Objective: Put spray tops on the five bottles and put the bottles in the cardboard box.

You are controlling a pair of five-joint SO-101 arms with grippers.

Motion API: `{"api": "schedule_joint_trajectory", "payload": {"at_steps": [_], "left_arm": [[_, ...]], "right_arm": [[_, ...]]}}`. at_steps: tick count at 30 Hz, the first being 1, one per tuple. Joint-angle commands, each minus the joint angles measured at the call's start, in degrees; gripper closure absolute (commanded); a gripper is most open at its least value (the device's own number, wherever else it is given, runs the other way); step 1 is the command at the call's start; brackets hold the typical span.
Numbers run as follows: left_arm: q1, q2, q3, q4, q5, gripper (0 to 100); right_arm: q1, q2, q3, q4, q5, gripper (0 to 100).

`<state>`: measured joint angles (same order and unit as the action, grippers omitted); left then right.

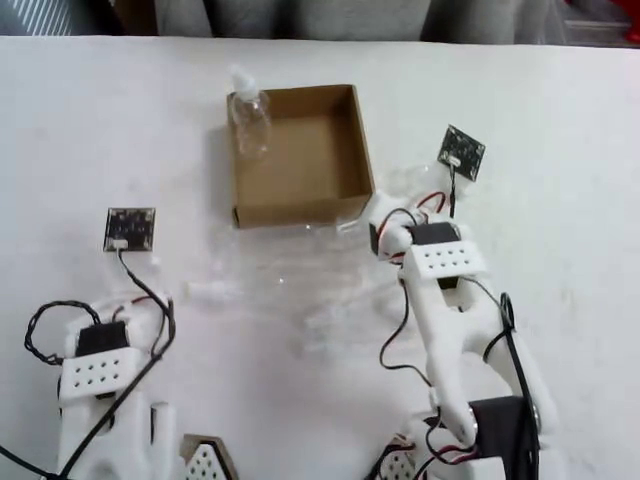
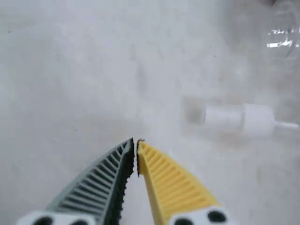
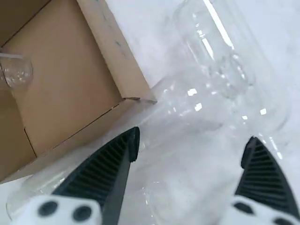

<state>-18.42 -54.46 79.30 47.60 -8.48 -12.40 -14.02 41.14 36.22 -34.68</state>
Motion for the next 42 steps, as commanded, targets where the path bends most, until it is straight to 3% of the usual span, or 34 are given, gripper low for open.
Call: {"api": "schedule_joint_trajectory", "payload": {"at_steps": [1, 12, 17, 24, 27, 32, 38, 42], "left_arm": [[-0.31, -1.71, -0.53, -1.32, -0.7, 98], [-0.31, -1.71, -0.53, -1.14, -0.7, 98], [-0.31, -1.71, -0.53, -1.23, -0.7, 98], [-0.31, -1.71, -0.44, -1.32, -0.7, 98], [-0.31, -1.71, -0.44, -1.32, -0.7, 98], [-0.31, -1.71, -0.44, -1.32, -0.7, 98], [-0.31, -1.71, -0.44, -1.32, -0.7, 98], [-0.31, -1.71, -0.44, -1.14, -0.7, 98]], "right_arm": [[1.01, 0.66, -3.43, -2.07, -4.4, 67.1], [3.03, 7.6, -3.43, -13.14, -6.42, 67.2], [5.32, 8.04, -3.43, -13.58, -6.77, 68.3], [12.44, 8.31, -4.48, -13.67, -5.63, 99.3], [15.34, 7.96, -4.92, -13.41, -4.4, 93.7], [18.68, 3.21, -5.27, -9.71, -4.4, 93.6], [12.62, -4.09, -5.36, 0.13, -4.4, 93.0], [9.89, -3.21, -6.24, 2.59, -4.48, 85.1]]}}
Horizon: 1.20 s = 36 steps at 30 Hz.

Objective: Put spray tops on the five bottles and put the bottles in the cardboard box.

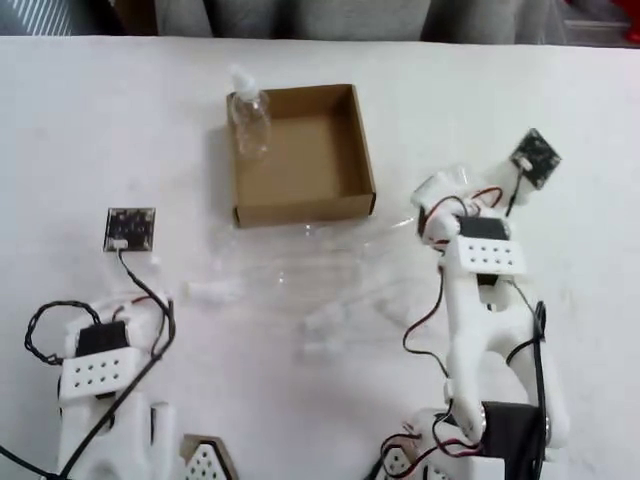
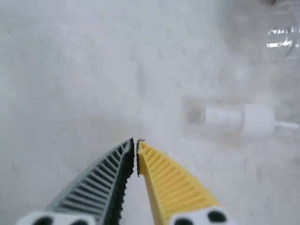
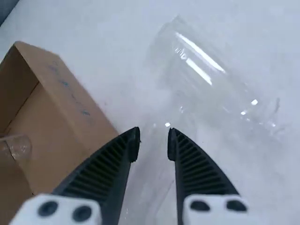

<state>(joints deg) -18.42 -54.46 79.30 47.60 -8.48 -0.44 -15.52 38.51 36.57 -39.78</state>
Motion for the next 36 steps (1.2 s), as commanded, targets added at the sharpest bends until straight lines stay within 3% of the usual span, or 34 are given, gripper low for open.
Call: {"api": "schedule_joint_trajectory", "payload": {"at_steps": [1, 4, 10, 23, 25, 28, 30, 36], "left_arm": [[-0.31, -1.71, -0.44, -1.14, -0.7, 98], [-0.31, -1.71, -0.44, -1.14, -0.7, 98], [-0.31, -1.71, -0.44, -1.14, -0.7, 98], [-0.31, -1.71, -0.44, -1.05, -0.7, 98], [-0.31, -1.71, -0.44, -1.05, -0.7, 98], [-0.31, -1.71, -0.44, -1.05, -0.7, 98], [-0.31, -1.71, -0.44, -1.05, -0.7, 98], [-0.48, -1.71, -0.53, -1.05, -0.7, 98]], "right_arm": [[-2.33, -0.84, -4.04, 2.77, 0.62, 82.6], [-2.68, 2.68, -6.51, 4.26, 0.26, 78.6], [-2.95, 13.14, -12.84, 4.97, -2.99, 78.5], [-2.95, 31.25, -24.7, 5.05, -2.64, 78.9], [-2.86, 31.96, -24.79, 5.05, -2.55, 83.1], [-2.51, 31.25, -24.88, 5.05, 1.14, 98.8], [-2.51, 29.58, -24.79, 6.64, 4.92, 95.9], [-2.42, 19.56, -24.97, 15.25, 5.27, 98.1]]}}
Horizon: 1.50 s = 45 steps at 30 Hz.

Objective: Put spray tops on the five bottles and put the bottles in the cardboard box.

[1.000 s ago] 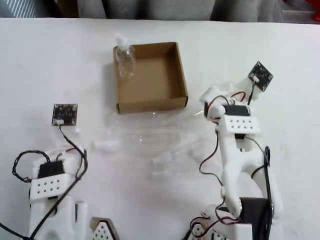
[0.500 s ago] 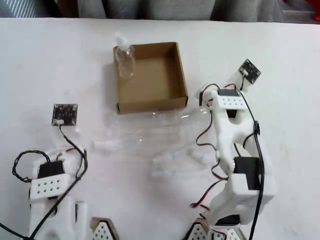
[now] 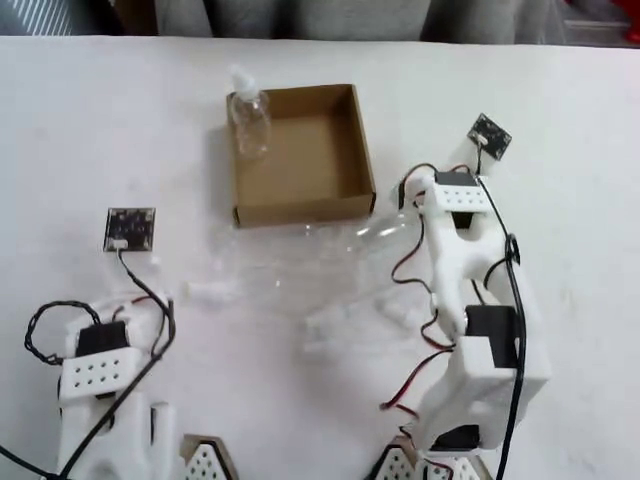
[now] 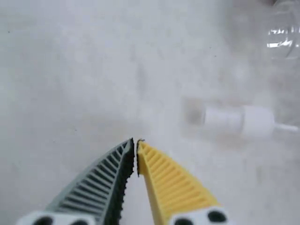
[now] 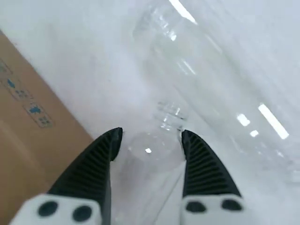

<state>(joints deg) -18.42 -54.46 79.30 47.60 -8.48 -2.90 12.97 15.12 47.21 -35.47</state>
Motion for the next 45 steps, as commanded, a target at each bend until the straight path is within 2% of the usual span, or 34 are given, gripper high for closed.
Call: {"api": "schedule_joint_trajectory", "payload": {"at_steps": [1, 8, 13, 15, 17, 20, 24, 26, 29, 37, 41, 45], "left_arm": [[-0.48, -1.71, -0.53, -0.97, -0.7, 98], [-0.75, -1.8, -1.76, 0.79, -0.62, 98], [-6.37, -1.8, -8.88, 10.46, -0.62, 98], [-10.07, -1.36, -11.87, 12.75, -2.37, 98], [-13.85, -1.27, -14.86, 13.98, -7.47, 98], [-20.62, -1.19, -20.04, 16.53, -12.92, 98], [-26.33, -1.19, -26.55, 21.01, -13.8, 98], [-27.65, 0.48, -29.27, 22.07, -13.89, 98], [-30.46, 8.57, -34.81, 22.15, -13.89, 98], [-38.02, 40.92, -58.64, 22.24, -13.89, 98], [-40.22, 50.59, -68.66, 22.42, -13.89, 98], [-41.45, 57.8, -76.84, 27.52, -16.26, 98]], "right_arm": [[0.04, -11.12, -1.58, 5.85, 0.97, 98.2], [-0.66, -26.59, -1.58, 11.38, 1.41, 98.2], [-6.11, -36.7, -1.58, 13.93, 11.87, 98.2], [-10.51, -40.92, -1.41, 15.08, 15.12, 98.2], [-16.22, -44.53, -1.32, 16.13, 19.25, 98.2], [-27.21, -48.13, -1.23, 17.54, 26.02, 98.2], [-42.33, -48.22, 1.32, 16.57, 32.0, 98.1], [-47.96, -46.81, 3.96, 13.49, 34.02, 98.1], [-52.26, -43.65, 8.18, 7.25, 34.9, 98.1], [-57.19, -31.08, 15.03, -12.53, 34.55, 98.1], [-59.74, -21.32, 14.77, -22.99, 34.55, 98.1], [-60.44, -12.7, 14.51, -33.1, 34.55, 98.2]]}}
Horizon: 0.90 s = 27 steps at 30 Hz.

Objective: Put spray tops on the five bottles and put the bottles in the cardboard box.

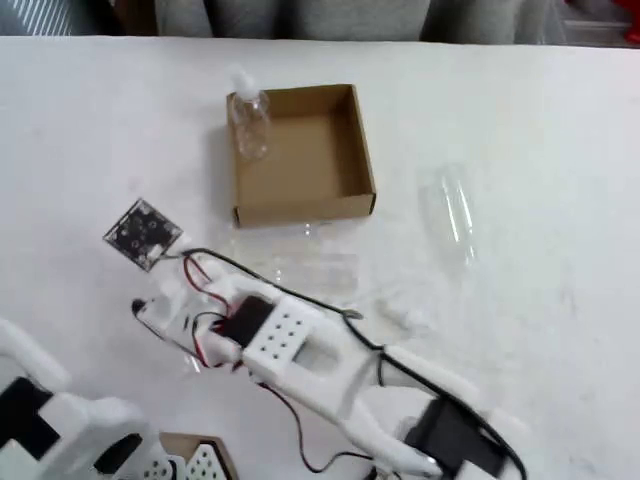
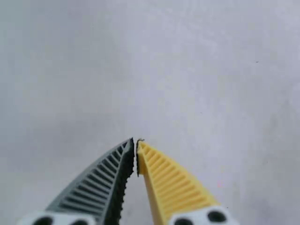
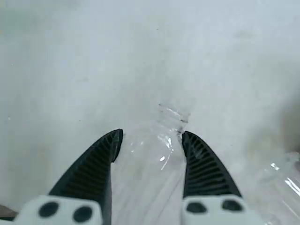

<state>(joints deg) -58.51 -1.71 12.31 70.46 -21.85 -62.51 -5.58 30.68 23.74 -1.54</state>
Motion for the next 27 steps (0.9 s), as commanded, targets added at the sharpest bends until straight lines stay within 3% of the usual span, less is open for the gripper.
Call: {"api": "schedule_joint_trajectory", "payload": {"at_steps": [1, 5, 13, 21, 27], "left_arm": [[-1.36, 6.73, -11.52, 6.42, -4.13, 98], [-0.84, 12.09, -16.18, 13.27, -6.07, 98], [4.0, 13.05, -17.23, 20.48, -6.07, 98], [12.09, 7.08, -16.79, 28.04, -6.07, 98], [20.62, -3.38, -8.88, 28.22, -5.8, 98]], "right_arm": [[-0.84, 7.96, -2.11, -11.3, 0.62, 98.1], [-0.13, 15.08, -8.0, -11.82, 0.62, 95.7], [1.36, 20.88, -20.31, -2.77, -5.45, 70.7], [12.97, 4.53, -27.69, 17.1, -7.12, 69.6], [22.55, -12.79, -27.78, 33.1, -7.03, 69.7]]}}
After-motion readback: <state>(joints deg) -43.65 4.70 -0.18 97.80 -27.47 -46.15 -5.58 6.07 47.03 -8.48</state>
